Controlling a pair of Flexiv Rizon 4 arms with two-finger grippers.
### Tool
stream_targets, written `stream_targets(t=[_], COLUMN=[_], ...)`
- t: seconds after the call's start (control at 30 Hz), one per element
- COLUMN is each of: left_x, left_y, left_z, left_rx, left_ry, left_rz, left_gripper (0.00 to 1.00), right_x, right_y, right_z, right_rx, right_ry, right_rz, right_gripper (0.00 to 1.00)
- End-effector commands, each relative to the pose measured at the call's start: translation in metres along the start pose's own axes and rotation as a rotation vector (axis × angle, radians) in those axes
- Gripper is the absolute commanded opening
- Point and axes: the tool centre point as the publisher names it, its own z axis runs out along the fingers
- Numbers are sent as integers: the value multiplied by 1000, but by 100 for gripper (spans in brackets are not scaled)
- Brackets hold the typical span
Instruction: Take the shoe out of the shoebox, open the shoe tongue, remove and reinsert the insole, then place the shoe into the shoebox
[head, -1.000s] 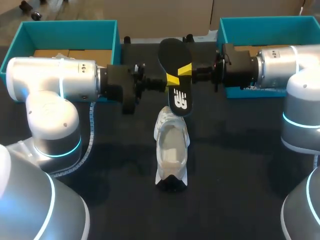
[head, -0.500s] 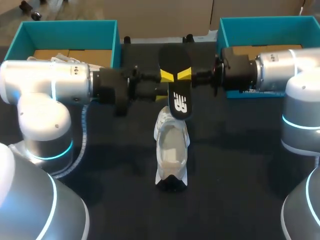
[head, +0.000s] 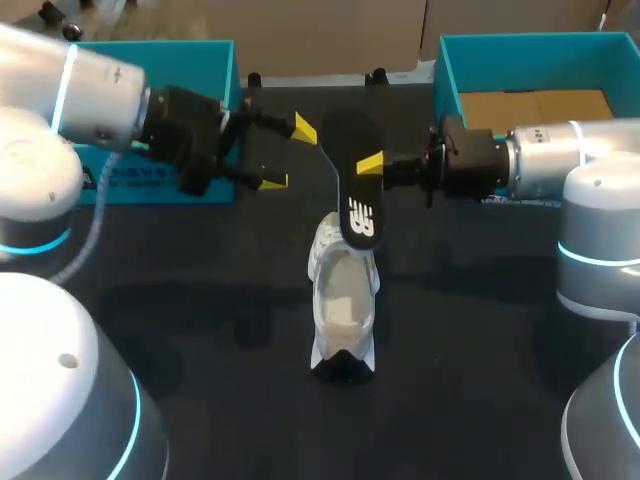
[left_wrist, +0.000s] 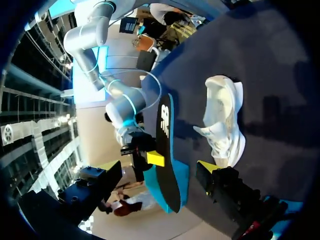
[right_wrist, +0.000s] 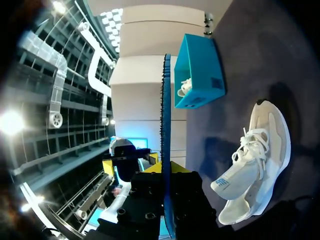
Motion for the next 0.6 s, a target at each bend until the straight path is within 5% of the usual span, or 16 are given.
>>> stream_targets(t=[0.03,0.23,0.6], left_x=[-4,-21,-57], left_y=[3,33,74], left_z=[-1,-9,-8], left_rx=[12,21,146], left_ry=[80,186,687], left_rz=[-1,-58,-66], left_gripper=[100,100,100], right_x=[0,0,0], right_y=[-1,-1,-1], right_z=[2,2,2], right_rx=[-3,-3,-3], right_ry=[-2,-2,-2], right_rz=[0,0,0], right_gripper=[0,0,0])
